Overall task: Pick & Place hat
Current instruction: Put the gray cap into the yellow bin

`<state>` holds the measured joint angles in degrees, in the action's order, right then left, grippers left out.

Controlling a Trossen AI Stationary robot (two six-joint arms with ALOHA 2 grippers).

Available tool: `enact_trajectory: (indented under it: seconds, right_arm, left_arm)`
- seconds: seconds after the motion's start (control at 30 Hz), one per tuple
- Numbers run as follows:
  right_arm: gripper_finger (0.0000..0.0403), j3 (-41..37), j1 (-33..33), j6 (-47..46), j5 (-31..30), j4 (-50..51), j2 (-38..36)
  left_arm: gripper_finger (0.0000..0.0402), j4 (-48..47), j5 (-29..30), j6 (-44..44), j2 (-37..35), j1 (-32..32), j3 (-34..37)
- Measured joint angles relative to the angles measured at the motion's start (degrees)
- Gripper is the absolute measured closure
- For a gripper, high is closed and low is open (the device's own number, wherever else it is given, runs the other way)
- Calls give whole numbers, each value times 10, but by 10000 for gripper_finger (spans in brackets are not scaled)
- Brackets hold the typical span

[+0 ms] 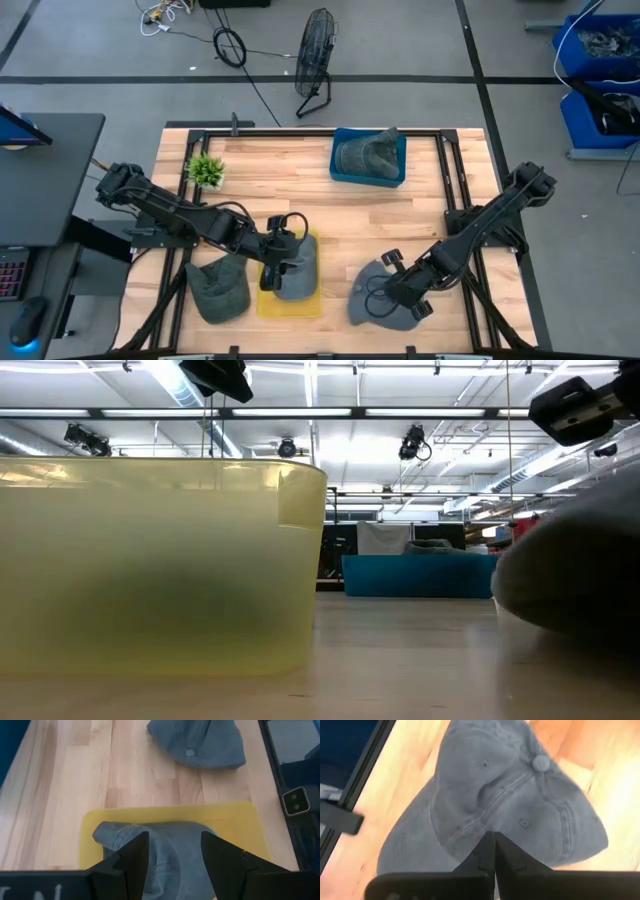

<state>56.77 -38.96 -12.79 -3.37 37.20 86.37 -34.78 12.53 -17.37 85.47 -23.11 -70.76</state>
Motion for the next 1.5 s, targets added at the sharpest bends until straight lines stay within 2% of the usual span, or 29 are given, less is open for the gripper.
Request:
enact_trajectory:
  seconds: [0.1,0.23,0.33,0.5,0.6,0.67,0.8,0.93,1.2,1.37,1.5]
  right_arm:
    - [402,0,7,-2,-21,-7,0]
    - [402,0,22,1,-60,-8,0]
    - [402,1,38,1,-107,-19,0]
    - [403,1,59,-17,-184,-45,-1]
    - [403,1,66,-36,-221,-56,-1]
    - [403,1,68,-24,-202,-54,-1]
    - [395,1,67,47,-106,-46,-1]
    - [362,1,59,114,-38,-40,0]
    - [273,2,62,198,-50,-120,26]
    - [222,2,62,229,-47,-99,69]
    - [198,2,62,285,-82,-107,100]
  left_arm:
    - [218,36,0,-21,0,0,0]
    - [218,159,0,-108,10,1,0]
    - [218,228,1,-136,22,1,-1]
    - [218,216,3,-251,51,23,0]
    - [218,227,4,-265,84,43,0]
    - [218,229,-10,-265,105,53,1]
    - [218,248,-77,-260,129,70,1]
    - [218,255,-82,-251,130,72,1]
    - [218,273,-83,-257,130,73,0]
    - [218,272,-83,-258,130,71,0]
    - [218,268,-83,-255,130,73,0]
